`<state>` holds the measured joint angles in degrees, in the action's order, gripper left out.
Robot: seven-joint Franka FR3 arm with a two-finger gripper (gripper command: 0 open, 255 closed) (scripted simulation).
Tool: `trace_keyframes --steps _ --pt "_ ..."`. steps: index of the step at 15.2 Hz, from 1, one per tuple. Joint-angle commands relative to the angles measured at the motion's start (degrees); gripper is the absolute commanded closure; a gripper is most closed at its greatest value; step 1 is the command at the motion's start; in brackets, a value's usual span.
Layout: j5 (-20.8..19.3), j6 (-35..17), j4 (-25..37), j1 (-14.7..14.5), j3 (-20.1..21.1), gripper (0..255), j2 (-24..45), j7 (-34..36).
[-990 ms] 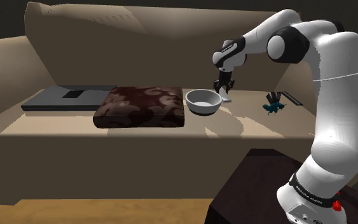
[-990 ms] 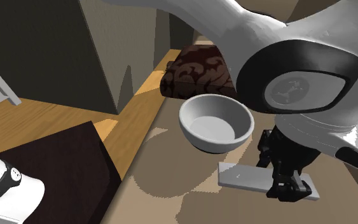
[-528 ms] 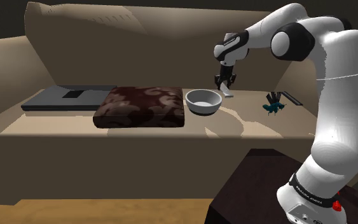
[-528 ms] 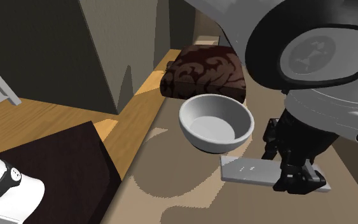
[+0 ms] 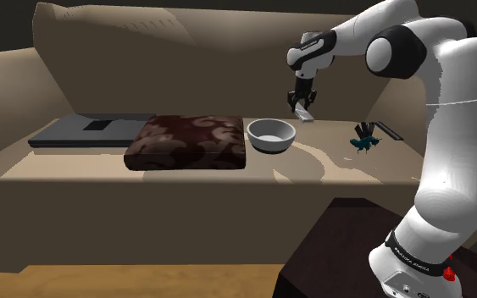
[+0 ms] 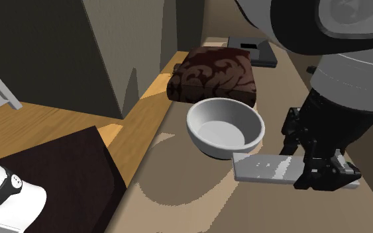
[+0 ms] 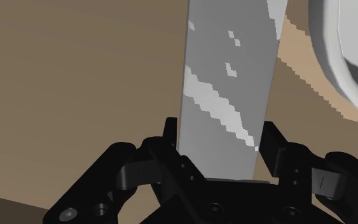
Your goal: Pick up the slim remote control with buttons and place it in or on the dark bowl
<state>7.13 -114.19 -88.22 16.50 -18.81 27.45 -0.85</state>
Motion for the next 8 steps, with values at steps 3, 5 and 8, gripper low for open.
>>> trace_keyframes --steps 3,5,8 --pt "-0.34 2.66 1.8 -0.06 -0.17 255 -0.91 0.2" --pt "-0.48 4.03 2.83 -0.04 -0.25 255 -1.26 0.27" --pt "-0.66 6.12 4.52 0.01 -0.36 255 -1.7 0.35"
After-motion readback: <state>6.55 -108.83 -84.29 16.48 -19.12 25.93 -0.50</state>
